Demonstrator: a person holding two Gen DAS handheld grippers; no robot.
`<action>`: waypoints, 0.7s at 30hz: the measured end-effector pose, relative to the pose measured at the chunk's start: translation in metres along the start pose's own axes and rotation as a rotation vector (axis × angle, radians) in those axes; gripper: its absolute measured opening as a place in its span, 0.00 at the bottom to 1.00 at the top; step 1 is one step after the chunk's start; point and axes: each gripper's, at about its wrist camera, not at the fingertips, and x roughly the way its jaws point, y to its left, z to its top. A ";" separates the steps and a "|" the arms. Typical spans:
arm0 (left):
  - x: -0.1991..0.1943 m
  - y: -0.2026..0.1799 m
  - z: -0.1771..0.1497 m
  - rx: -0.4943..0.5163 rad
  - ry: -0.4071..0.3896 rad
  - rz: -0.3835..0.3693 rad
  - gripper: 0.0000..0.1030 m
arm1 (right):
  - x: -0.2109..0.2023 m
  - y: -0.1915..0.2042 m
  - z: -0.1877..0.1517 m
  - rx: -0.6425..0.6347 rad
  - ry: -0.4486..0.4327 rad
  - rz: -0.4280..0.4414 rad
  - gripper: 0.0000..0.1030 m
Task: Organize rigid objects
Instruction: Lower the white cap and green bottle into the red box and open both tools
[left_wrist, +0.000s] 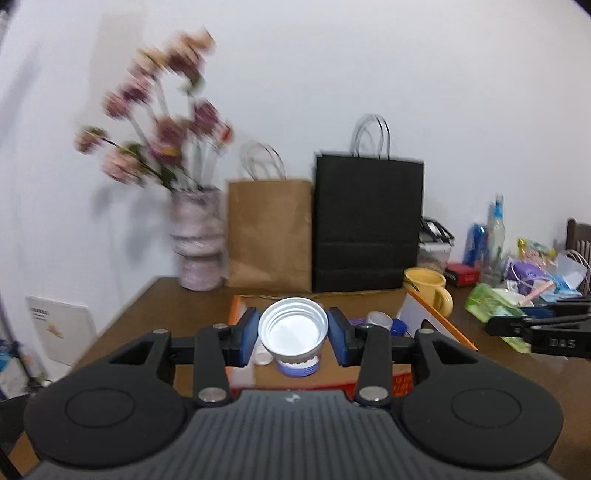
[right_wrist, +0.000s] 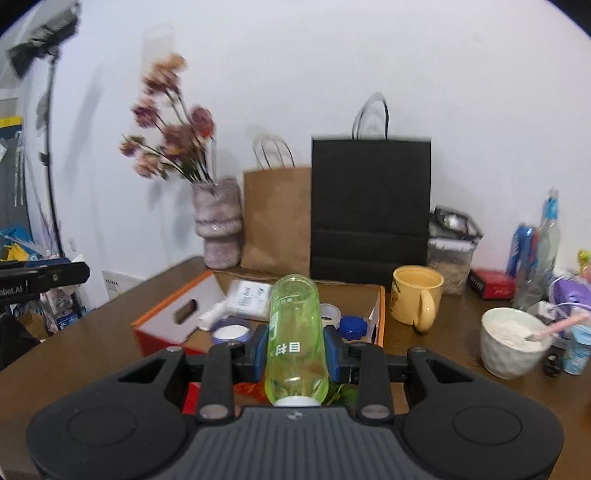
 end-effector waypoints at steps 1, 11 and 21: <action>0.022 0.002 0.005 -0.001 0.037 -0.003 0.40 | 0.017 -0.005 0.005 -0.004 0.024 -0.011 0.30; 0.191 0.014 -0.012 0.141 0.363 0.088 0.40 | 0.172 -0.025 0.008 -0.138 0.305 -0.136 0.30; 0.206 0.026 -0.023 0.089 0.391 0.122 0.51 | 0.194 -0.013 -0.003 -0.193 0.275 -0.195 0.46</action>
